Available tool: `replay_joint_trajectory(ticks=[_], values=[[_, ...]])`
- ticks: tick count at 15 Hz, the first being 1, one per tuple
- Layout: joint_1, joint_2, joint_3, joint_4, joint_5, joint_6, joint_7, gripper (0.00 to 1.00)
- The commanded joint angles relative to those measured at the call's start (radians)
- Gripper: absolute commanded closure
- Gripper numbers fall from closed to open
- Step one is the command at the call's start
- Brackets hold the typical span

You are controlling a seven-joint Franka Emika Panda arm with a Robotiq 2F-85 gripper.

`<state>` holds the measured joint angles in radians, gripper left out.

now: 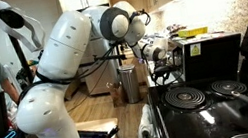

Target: Move the wooden spoon to the stove then move the spoon to the pan

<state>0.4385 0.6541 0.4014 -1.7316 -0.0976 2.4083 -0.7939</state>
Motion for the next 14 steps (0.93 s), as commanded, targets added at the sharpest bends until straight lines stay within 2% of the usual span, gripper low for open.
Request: replay_joint_trajectory(ticks=[1, 5, 6, 9, 14], values=[[0.003, 0.003, 0.006, 0.005, -0.023, -0.025, 0.025, 0.73], [-0.002, 0.006, 0.012, 0.018, -0.016, -0.041, 0.017, 0.97], [-0.006, 0.005, 0.016, 0.019, -0.011, -0.044, 0.012, 0.93], [-0.013, 0.0, 0.023, 0.019, -0.001, -0.055, 0.006, 0.93], [-0.084, -0.074, 0.086, -0.037, 0.081, -0.078, -0.031, 0.93]])
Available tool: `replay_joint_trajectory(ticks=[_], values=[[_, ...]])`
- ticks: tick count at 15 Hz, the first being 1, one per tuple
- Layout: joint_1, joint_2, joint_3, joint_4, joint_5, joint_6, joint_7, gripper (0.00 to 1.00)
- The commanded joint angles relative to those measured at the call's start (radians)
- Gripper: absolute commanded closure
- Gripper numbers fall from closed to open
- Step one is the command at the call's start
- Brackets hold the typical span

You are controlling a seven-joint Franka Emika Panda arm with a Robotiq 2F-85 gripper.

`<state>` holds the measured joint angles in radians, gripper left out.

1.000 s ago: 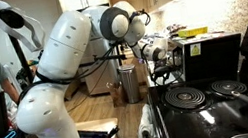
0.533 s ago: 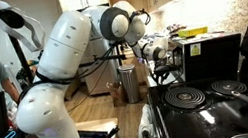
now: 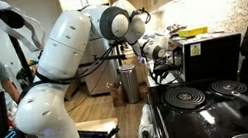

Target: Move the wooden spoon to the stove then move the spoon to the pan

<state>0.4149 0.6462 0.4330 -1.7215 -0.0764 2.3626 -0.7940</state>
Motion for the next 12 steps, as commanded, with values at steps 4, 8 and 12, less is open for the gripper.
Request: replay_joint_trajectory(ticks=[4, 8, 12], values=[[-0.13, -0.163, 0.103, -0.094, 0.167, -0.094, -0.05, 0.93], [-0.178, -0.283, 0.096, -0.167, 0.309, -0.215, -0.023, 0.93], [-0.191, -0.425, 0.039, -0.244, 0.371, -0.359, 0.034, 0.93]])
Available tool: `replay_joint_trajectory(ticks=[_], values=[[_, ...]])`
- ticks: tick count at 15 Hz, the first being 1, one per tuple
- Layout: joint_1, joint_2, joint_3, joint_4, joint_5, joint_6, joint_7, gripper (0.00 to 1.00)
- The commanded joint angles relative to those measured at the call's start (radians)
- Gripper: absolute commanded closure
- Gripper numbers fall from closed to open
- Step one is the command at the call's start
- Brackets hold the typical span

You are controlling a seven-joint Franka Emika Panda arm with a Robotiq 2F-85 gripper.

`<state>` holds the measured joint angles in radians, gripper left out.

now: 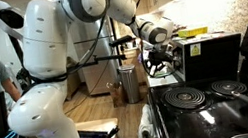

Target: Move the wooden spoon to the stove then move the spoon to the pan

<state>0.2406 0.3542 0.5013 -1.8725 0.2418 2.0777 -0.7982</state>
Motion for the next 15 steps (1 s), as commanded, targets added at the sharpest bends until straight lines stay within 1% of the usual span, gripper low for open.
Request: replay_joint_trajectory(ticks=[1, 4, 5, 6, 7, 8, 11, 12, 13, 14, 15], values=[[-0.018, -0.172, -0.048, -0.117, 0.06, -0.098, 0.056, 0.93], [-0.009, -0.289, -0.116, -0.205, 0.031, -0.148, 0.165, 0.93], [-0.011, -0.319, -0.134, -0.236, 0.05, -0.147, 0.195, 0.93], [-0.01, -0.337, -0.146, -0.256, 0.072, -0.14, 0.181, 0.93], [-0.003, -0.33, -0.147, -0.259, 0.115, -0.111, 0.086, 0.93], [0.011, -0.281, -0.159, -0.2, 0.056, -0.142, 0.139, 0.73], [0.015, -0.307, -0.165, -0.229, 0.084, -0.139, 0.118, 0.73], [0.016, -0.307, -0.165, -0.23, 0.084, -0.139, 0.118, 0.93], [0.016, -0.313, -0.172, -0.23, 0.026, -0.114, 0.187, 0.93], [0.009, -0.324, -0.183, -0.229, 0.01, -0.109, 0.222, 0.93], [0.001, -0.344, -0.198, -0.233, -0.037, -0.106, 0.27, 0.93]])
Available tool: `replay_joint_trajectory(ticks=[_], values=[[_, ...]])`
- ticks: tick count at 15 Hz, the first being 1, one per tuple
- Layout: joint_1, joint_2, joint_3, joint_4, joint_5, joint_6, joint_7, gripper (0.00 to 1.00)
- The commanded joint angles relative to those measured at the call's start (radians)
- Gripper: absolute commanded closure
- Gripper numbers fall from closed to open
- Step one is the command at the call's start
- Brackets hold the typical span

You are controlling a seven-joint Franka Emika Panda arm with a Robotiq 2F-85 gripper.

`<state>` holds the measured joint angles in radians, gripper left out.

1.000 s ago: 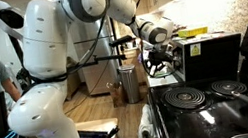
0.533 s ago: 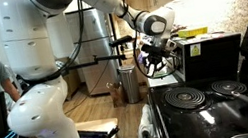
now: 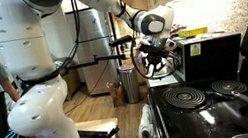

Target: Move the wooden spoon to the stove then move the spoon to the pan

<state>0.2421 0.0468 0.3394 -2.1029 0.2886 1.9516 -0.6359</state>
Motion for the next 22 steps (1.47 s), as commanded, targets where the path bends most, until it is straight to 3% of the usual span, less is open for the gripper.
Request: replay_joint_trajectory(ticks=[1, 7, 12, 14, 15, 17, 18, 22], values=[[-0.006, -0.049, -0.049, -0.002, -0.119, 0.014, 0.14, 0.93], [-0.041, -0.16, -0.139, -0.035, -0.305, -0.039, 0.357, 0.93], [-0.074, -0.234, -0.172, -0.082, -0.428, -0.041, 0.566, 0.93], [-0.082, -0.247, -0.173, -0.12, -0.429, -0.022, 0.673, 0.93], [-0.073, -0.207, -0.178, -0.063, -0.406, -0.043, 0.58, 0.73], [-0.077, -0.218, -0.179, -0.088, -0.408, -0.041, 0.63, 0.73], [-0.077, -0.219, -0.179, -0.092, -0.408, -0.041, 0.64, 0.93], [-0.084, -0.253, -0.188, -0.181, -0.324, -0.004, 0.732, 0.93]])
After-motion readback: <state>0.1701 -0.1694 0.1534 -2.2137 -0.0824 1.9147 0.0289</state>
